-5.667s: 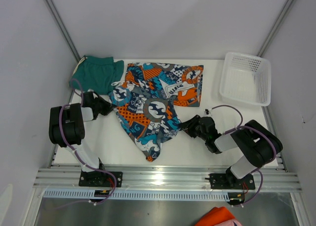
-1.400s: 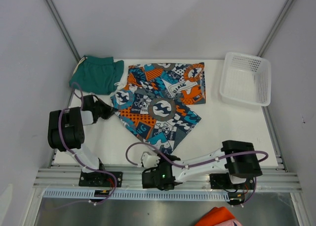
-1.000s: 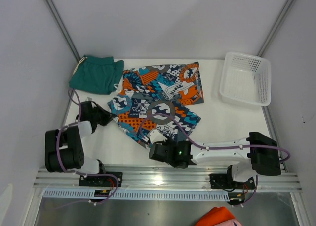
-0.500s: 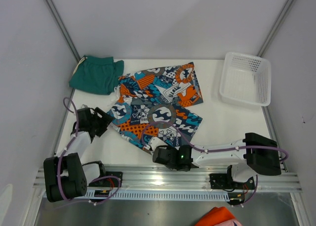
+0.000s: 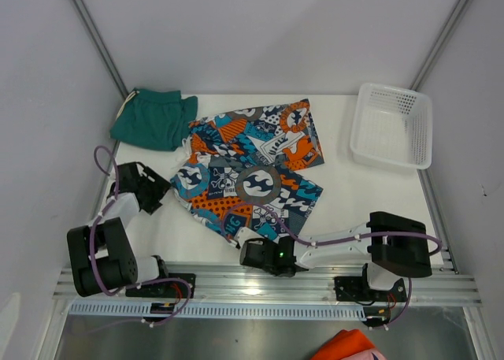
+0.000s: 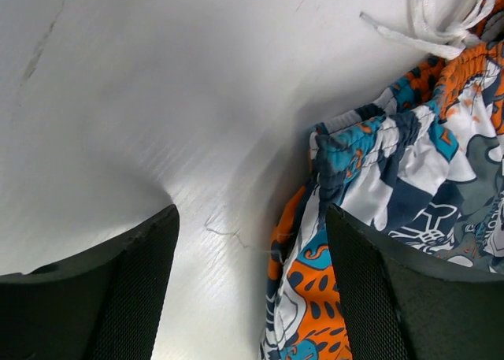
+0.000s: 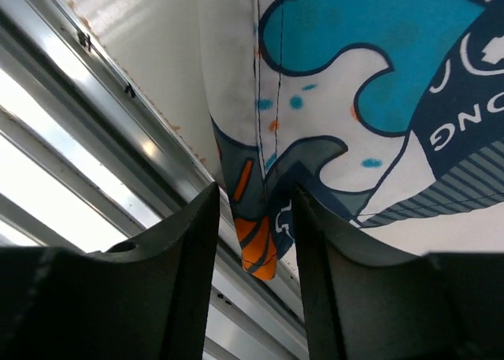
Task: Fold and stack the shorts
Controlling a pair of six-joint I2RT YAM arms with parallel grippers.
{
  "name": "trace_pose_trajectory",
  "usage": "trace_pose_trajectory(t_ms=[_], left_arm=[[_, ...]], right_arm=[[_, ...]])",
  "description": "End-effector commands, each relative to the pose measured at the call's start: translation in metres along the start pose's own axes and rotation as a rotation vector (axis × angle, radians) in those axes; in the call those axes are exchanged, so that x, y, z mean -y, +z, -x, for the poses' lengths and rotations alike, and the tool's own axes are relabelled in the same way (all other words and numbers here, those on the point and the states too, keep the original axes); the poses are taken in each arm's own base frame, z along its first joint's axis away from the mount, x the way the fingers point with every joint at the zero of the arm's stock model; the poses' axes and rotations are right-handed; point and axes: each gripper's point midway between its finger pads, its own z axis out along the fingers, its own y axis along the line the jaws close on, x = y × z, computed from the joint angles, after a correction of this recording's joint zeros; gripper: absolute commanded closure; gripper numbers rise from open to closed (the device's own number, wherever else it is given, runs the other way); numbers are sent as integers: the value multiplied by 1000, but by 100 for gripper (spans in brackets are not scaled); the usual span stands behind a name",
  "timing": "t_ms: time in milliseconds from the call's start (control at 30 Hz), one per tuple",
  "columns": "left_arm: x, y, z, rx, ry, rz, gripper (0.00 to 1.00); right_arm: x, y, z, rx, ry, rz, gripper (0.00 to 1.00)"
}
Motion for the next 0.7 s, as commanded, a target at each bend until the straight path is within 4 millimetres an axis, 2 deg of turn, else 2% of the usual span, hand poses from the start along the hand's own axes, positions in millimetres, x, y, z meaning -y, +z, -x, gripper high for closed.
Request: trace_pose_trajectory(t_ms=[0,67,100,233,300,467,667], left_arm=[[14,3,17,30,10,-41,23],[17,6,18,26,0,-52,25],[18,9,19,28,-1,-53,26],[25,13,23,25,-18,-76,27],[29,13,23,21,-20,-93,27],[37,13,27,23,-17,-113,27],[56,14,21,17,16,-128,27]], right_arm=[[2,4,2,-14,-2,-34,60],[5,5,0,-21,3,-56,65],[5,4,1,-15,15,-72,72],[6,0,2,2,12,-117,76],[6,0,1,6,12,-139,85],[8,0,-2,0,5,-172,99],[10,-5,-2,1,1,-221,100]])
